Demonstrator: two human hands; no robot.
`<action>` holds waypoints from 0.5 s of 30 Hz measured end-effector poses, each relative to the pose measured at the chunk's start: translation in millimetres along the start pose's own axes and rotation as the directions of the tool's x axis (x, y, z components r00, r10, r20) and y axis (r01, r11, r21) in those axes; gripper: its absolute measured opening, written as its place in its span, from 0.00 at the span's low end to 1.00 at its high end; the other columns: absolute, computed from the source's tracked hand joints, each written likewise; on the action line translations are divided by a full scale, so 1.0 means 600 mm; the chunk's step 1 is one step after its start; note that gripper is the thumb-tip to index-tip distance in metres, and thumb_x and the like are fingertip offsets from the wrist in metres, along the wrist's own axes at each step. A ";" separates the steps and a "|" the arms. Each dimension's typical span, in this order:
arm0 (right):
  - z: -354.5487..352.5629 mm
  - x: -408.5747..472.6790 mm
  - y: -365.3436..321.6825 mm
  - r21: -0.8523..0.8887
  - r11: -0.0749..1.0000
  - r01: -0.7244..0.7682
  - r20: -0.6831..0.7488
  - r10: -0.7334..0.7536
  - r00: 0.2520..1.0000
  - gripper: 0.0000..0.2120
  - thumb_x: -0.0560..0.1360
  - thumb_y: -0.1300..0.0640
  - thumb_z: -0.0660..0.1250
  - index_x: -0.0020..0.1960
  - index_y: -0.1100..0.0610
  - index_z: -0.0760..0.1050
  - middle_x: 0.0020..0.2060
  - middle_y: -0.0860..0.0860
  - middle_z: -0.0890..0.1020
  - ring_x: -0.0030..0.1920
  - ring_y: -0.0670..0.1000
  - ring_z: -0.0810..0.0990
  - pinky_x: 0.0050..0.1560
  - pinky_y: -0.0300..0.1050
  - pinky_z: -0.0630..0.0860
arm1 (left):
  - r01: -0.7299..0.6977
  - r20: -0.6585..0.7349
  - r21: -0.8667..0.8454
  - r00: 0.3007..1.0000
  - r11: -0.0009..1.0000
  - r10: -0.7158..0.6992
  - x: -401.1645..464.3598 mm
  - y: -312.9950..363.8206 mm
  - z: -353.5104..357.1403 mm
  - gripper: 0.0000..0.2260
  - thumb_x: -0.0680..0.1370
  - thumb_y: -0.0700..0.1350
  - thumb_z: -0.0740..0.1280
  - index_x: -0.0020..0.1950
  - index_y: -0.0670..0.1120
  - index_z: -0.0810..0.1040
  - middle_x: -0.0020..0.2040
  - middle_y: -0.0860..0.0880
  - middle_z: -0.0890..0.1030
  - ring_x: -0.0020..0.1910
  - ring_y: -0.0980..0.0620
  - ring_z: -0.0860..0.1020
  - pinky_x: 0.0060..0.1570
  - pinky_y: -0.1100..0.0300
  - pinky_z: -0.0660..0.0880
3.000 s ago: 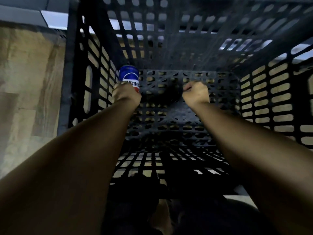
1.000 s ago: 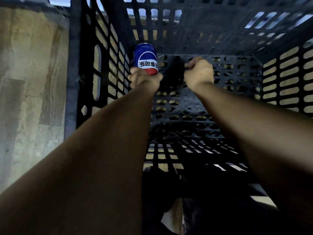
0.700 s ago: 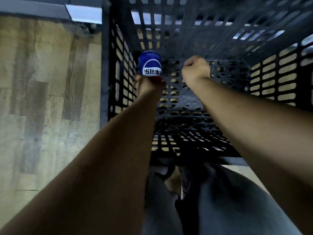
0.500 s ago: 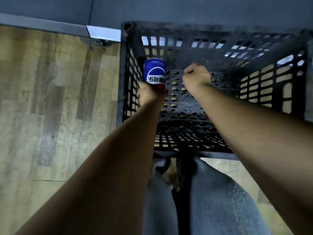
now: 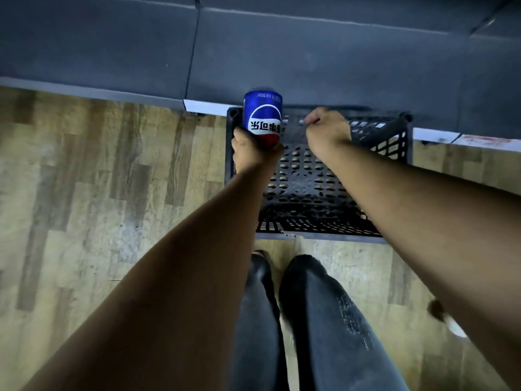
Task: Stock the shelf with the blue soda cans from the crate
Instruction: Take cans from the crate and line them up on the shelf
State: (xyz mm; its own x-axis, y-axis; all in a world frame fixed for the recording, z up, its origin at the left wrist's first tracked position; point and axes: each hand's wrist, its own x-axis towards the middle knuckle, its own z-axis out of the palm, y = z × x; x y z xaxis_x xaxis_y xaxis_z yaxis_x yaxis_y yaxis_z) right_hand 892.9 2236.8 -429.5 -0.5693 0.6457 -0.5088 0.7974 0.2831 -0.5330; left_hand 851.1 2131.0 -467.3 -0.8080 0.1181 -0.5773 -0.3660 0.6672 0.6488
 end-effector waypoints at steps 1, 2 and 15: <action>-0.020 -0.011 -0.014 0.011 1.000 -0.001 -0.017 0.001 1.000 0.17 0.76 0.68 0.53 0.59 0.59 0.75 0.58 0.55 0.77 0.58 0.54 0.76 0.57 0.45 0.74 | -0.003 -0.003 -0.019 1.000 1.000 0.003 -0.014 0.017 -0.013 0.32 0.69 0.44 0.74 0.67 0.44 0.61 0.63 0.44 0.70 0.60 0.43 0.73 0.58 0.46 0.75; -0.043 -0.023 -0.029 0.021 1.000 -0.002 -0.029 0.003 1.000 0.17 0.76 0.68 0.53 0.59 0.59 0.75 0.58 0.55 0.77 0.58 0.54 0.76 0.57 0.45 0.75 | -0.011 -0.004 -0.038 1.000 0.999 0.011 -0.028 0.034 -0.026 0.31 0.68 0.44 0.74 0.65 0.44 0.62 0.62 0.44 0.71 0.58 0.43 0.75 0.56 0.45 0.76; -0.278 -0.157 -0.184 -0.146 0.989 0.036 0.014 -0.034 0.999 0.14 0.81 0.61 0.56 0.61 0.65 0.75 0.60 0.61 0.77 0.61 0.60 0.76 0.57 0.46 0.72 | -0.294 0.048 -0.135 0.952 0.946 0.303 -0.243 0.219 -0.169 0.25 0.67 0.41 0.74 0.56 0.49 0.64 0.52 0.47 0.77 0.50 0.46 0.78 0.48 0.52 0.78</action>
State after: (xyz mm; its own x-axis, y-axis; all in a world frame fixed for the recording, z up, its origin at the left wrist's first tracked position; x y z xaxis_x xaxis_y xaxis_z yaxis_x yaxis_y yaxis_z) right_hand 892.0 2263.4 -210.1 -0.5988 0.6258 -0.4998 0.7973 0.4065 -0.4462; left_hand 874.0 2126.7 -247.9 -0.8577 0.3498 -0.3768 -0.1709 0.4973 0.8506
